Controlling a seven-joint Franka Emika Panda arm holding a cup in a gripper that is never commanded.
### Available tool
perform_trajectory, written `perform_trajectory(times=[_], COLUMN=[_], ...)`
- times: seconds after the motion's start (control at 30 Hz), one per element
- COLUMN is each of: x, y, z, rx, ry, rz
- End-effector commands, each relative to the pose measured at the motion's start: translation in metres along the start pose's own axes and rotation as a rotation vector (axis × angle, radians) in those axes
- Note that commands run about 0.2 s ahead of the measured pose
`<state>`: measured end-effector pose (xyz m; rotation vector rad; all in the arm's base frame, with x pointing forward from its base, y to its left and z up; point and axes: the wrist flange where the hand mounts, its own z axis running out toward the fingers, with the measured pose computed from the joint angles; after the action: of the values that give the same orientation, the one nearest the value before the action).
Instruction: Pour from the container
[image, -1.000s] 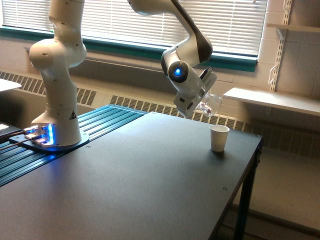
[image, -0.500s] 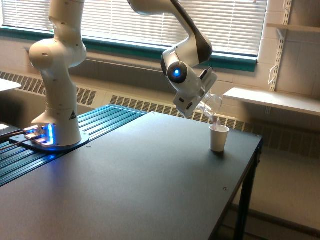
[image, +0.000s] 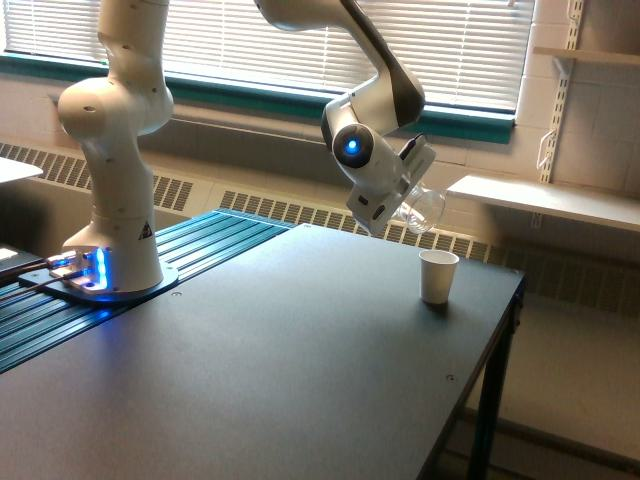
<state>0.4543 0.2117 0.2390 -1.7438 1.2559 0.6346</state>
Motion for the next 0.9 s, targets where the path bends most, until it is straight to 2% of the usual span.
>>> perform_trajectory(times=[0.03, 0.13, 0.33, 0.9], x=[-0.005, -0.002, 0.002, 0.013], y=[-0.002, 0.004, 0.001, -0.003], z=[0.001, 0.005, 0.003, -0.001], rx=[0.009, 0.037, 0.020, 0.037], ry=[-0.007, -0.049, -0.054, -0.071], rz=[0.004, 0.041, 0.056, 0.104])
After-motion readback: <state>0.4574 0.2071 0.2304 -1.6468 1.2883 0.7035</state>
